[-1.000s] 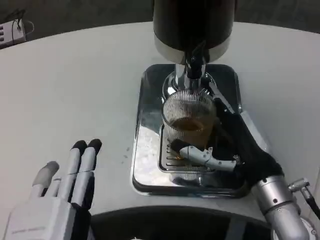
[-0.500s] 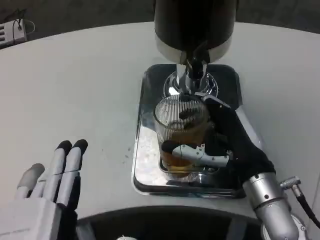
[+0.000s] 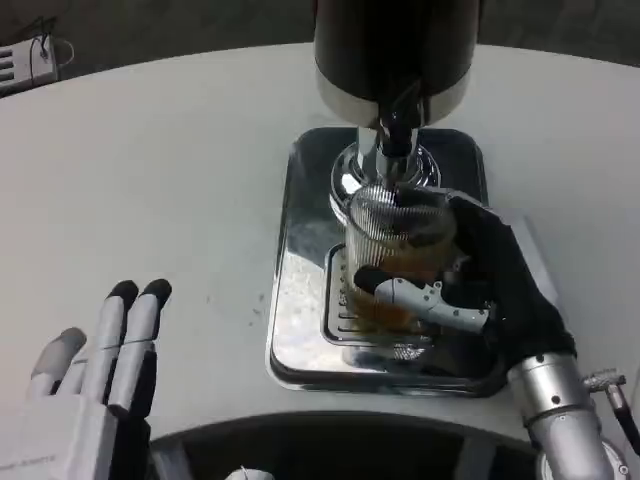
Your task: Grasp the cup under the faucet to collect the drink, then remove the cup.
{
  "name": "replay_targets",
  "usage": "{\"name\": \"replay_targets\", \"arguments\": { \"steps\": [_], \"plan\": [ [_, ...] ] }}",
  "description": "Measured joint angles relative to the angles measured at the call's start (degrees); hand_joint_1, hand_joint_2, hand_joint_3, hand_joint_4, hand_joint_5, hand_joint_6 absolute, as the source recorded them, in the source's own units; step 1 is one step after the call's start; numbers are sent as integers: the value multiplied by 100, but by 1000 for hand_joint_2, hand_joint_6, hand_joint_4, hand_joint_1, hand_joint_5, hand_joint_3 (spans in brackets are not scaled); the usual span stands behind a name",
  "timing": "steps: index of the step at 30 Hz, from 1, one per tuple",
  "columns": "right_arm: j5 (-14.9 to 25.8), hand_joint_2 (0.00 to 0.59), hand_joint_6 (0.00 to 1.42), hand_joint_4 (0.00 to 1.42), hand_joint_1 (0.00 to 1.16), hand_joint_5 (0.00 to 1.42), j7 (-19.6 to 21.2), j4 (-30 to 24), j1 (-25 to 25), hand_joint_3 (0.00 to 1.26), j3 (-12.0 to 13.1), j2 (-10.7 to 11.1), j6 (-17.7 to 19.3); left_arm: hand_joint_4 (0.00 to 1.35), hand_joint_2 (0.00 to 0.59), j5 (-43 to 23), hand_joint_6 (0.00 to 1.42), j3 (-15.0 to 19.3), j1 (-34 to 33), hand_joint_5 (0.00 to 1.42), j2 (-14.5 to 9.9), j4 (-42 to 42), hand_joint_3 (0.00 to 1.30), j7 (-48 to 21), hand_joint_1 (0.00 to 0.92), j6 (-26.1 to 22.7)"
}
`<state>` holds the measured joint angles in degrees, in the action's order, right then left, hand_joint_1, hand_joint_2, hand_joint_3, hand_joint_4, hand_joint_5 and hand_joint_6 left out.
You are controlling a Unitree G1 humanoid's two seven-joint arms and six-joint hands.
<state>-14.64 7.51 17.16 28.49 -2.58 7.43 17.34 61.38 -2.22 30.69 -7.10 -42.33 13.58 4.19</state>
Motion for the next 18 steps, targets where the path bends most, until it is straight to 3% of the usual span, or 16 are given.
{"name": "replay_targets", "arguments": {
  "steps": [8, 18],
  "plan": [
    [108, 90, 1424, 1141, 1091, 1255, -265, -358, -111, 912, 2, -6, -314, 0, 131, 3, 76, -20, -81, 200, 22, 0, 66, 0, 0, 0],
    [144, 73, 1424, 1140, 1093, 1242, -543, -972, -526, 922, -63, -41, -518, 0, 127, 2, 74, -33, -73, 197, 26, 3, 67, 0, 0, 0]
  ]
}}
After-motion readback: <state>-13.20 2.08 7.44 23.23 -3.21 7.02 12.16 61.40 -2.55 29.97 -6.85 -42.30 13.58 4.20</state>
